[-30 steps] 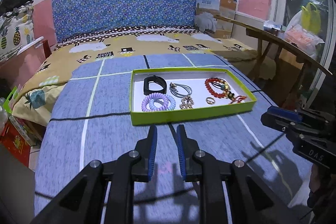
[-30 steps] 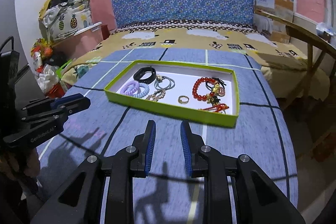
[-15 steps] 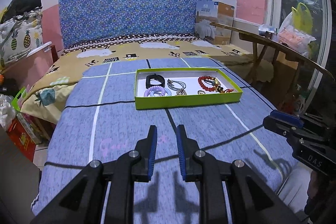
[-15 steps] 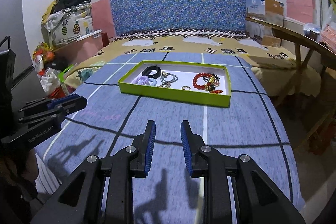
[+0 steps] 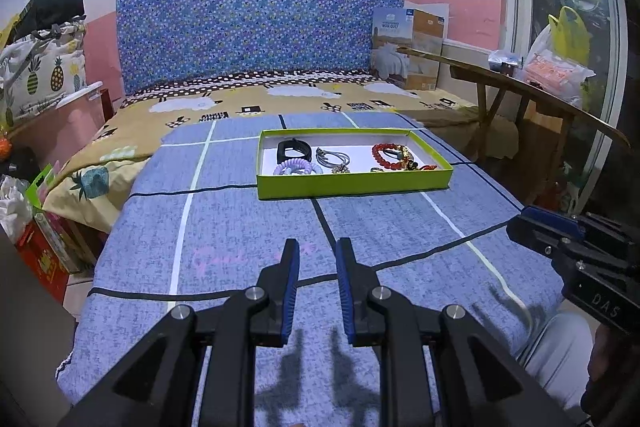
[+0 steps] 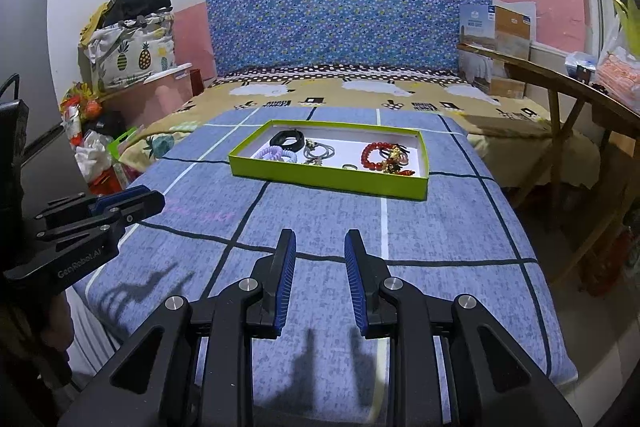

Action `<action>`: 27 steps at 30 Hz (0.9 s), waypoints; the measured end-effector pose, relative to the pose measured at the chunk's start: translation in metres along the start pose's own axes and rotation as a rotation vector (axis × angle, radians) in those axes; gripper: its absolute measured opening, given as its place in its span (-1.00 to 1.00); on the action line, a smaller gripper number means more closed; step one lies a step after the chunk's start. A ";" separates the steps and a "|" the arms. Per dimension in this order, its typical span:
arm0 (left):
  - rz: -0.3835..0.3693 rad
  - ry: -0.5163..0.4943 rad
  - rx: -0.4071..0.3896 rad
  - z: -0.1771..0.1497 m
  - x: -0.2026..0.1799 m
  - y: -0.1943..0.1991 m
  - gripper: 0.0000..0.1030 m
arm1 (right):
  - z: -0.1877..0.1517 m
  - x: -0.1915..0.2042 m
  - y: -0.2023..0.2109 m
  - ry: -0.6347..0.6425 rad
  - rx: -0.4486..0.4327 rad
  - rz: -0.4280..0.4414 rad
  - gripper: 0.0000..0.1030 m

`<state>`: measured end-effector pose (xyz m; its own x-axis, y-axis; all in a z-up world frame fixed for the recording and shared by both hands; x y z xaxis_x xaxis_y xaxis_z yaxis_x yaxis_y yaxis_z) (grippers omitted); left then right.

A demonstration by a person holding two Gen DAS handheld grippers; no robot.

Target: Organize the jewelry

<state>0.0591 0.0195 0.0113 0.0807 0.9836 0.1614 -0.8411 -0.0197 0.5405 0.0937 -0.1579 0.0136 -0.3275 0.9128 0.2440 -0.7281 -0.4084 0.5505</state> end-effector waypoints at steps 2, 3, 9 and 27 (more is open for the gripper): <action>0.001 -0.003 -0.004 -0.001 -0.001 0.002 -0.62 | -0.001 0.000 0.001 0.000 -0.001 -0.001 -0.50; 0.002 -0.005 -0.005 -0.002 -0.002 0.002 -0.62 | -0.001 0.000 0.001 0.000 0.000 -0.002 -0.50; -0.001 -0.002 0.005 -0.004 -0.003 0.001 -0.62 | -0.004 0.000 0.002 0.002 0.003 -0.004 -0.49; 0.001 -0.006 0.007 -0.005 -0.006 0.001 -0.62 | -0.005 -0.001 0.001 0.003 0.006 -0.007 -0.49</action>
<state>0.0554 0.0142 0.0068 0.0834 0.9824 0.1669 -0.8373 -0.0217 0.5464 0.0908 -0.1589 0.0100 -0.3239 0.9157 0.2380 -0.7267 -0.4018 0.5572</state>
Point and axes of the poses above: each gripper's, at about its wrist camera, not at the fingertips, and y roughly against the way its jaws point, x to its left, z to its top, the point moved 2 cm from there along -y, roughly the way its jaws point, and after that the axes turned 15 degrees about -y, right-handed, at the moved point
